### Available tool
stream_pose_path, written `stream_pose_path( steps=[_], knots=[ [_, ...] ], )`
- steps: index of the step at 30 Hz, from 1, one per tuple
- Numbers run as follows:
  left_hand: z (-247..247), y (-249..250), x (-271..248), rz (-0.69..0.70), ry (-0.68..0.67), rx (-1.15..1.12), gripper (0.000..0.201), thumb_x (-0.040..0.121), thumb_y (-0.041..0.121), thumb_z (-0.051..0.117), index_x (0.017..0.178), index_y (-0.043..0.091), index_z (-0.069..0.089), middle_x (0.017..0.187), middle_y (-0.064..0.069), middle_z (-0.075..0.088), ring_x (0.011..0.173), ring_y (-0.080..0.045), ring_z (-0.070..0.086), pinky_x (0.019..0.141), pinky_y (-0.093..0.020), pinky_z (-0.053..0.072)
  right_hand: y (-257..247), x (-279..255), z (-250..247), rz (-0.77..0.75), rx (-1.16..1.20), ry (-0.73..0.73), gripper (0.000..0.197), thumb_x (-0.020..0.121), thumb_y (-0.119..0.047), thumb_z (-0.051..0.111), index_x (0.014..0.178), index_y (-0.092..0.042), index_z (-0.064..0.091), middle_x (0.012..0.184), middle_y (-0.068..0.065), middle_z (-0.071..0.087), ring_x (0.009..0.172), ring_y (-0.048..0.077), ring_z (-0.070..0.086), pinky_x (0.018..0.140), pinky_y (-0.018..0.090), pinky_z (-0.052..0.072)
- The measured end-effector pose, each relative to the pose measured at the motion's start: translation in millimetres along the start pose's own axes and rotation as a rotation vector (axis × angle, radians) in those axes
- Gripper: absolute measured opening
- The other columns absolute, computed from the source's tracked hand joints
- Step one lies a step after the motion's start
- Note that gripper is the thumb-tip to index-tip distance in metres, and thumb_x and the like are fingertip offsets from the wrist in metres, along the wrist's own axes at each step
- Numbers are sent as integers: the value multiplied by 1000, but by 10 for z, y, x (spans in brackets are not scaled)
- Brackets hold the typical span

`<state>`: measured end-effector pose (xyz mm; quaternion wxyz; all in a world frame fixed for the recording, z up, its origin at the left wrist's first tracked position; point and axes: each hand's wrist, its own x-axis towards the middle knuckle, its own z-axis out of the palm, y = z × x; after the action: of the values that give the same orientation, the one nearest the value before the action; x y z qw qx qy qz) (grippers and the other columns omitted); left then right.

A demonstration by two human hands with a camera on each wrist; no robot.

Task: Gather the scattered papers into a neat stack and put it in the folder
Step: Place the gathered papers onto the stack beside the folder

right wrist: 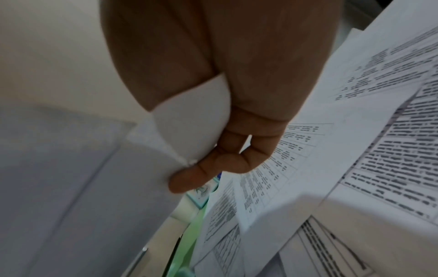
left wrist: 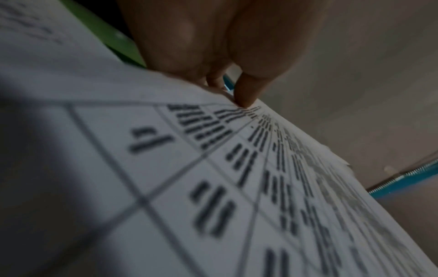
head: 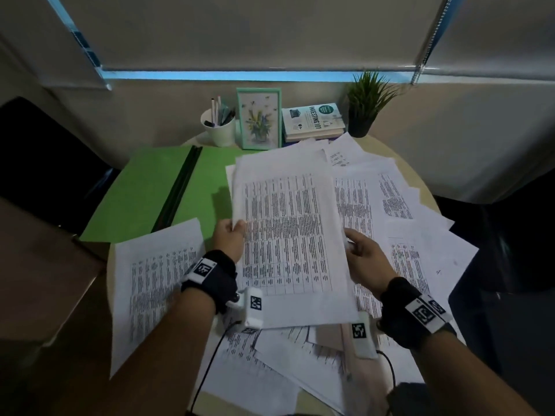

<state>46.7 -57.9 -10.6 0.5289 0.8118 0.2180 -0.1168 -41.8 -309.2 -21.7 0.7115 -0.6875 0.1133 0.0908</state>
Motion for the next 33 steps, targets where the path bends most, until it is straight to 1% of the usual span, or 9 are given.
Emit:
stream_pose_path(
  steps=[3,6,11,16,20,23,25,29,33],
  knots=[
    [-48,-115,-64,-75,-62,-14,75,90,56,52,148,15,30,151,-9,37,135,-32,38,111,-47,32,-16,-47,76,17,-103,-45,34,95,7,49,112,-18,65,65,2,62,52,18,53,46,24,38],
    [-156,-288,-52,-20,-45,38,82,75,72,53,140,23,44,142,-3,51,130,-30,47,108,-50,37,-37,-75,127,69,-28,-52,24,99,-8,47,108,-17,68,77,2,67,66,18,62,59,29,50],
    [-350,-348,-236,-2,-26,11,45,101,42,40,132,11,53,130,-1,57,124,-22,49,106,-36,36,-21,1,274,176,101,-139,75,87,-65,53,144,-18,40,138,1,55,124,20,56,106,46,42],
    [-568,-545,-398,-23,25,5,44,101,39,40,138,16,45,130,0,54,117,-20,50,93,-29,36,28,139,894,19,-159,-110,25,90,-25,67,110,-20,53,83,-7,66,74,11,65,62,22,50],
    [-936,-825,-410,-27,133,25,37,97,24,54,132,19,46,119,3,60,99,-18,56,80,-24,41,87,188,1355,-11,-316,-24,39,88,-28,71,118,-19,48,97,-1,68,80,13,66,67,24,51],
    [-1265,-1082,-393,-73,237,-18,36,93,18,59,128,15,49,118,2,61,94,-17,59,65,-17,42,156,219,1706,39,-287,-27,26,92,-23,62,113,-22,46,86,2,66,60,5,65,53,22,56],
    [-1465,-1248,-387,-110,289,-32,35,91,15,63,124,14,52,115,0,63,91,-17,61,65,-19,43,204,240,1942,60,-322,-67,27,93,-24,57,117,-23,45,85,5,66,65,17,66,56,32,60],
    [-1790,-1489,-361,-165,305,-58,38,90,11,62,127,12,54,111,-5,62,89,-19,59,75,-29,49,208,205,2392,98,-350,-153,18,99,-6,42,111,-19,36,78,5,60,52,8,52,37,13,42],
    [-2030,-1630,-311,-211,279,-59,40,91,9,60,130,13,50,111,-7,64,80,-11,61,64,-27,50,186,136,2730,55,-476,-230,18,99,0,38,110,-14,40,69,4,53,45,9,48,35,14,40]
  ],
)
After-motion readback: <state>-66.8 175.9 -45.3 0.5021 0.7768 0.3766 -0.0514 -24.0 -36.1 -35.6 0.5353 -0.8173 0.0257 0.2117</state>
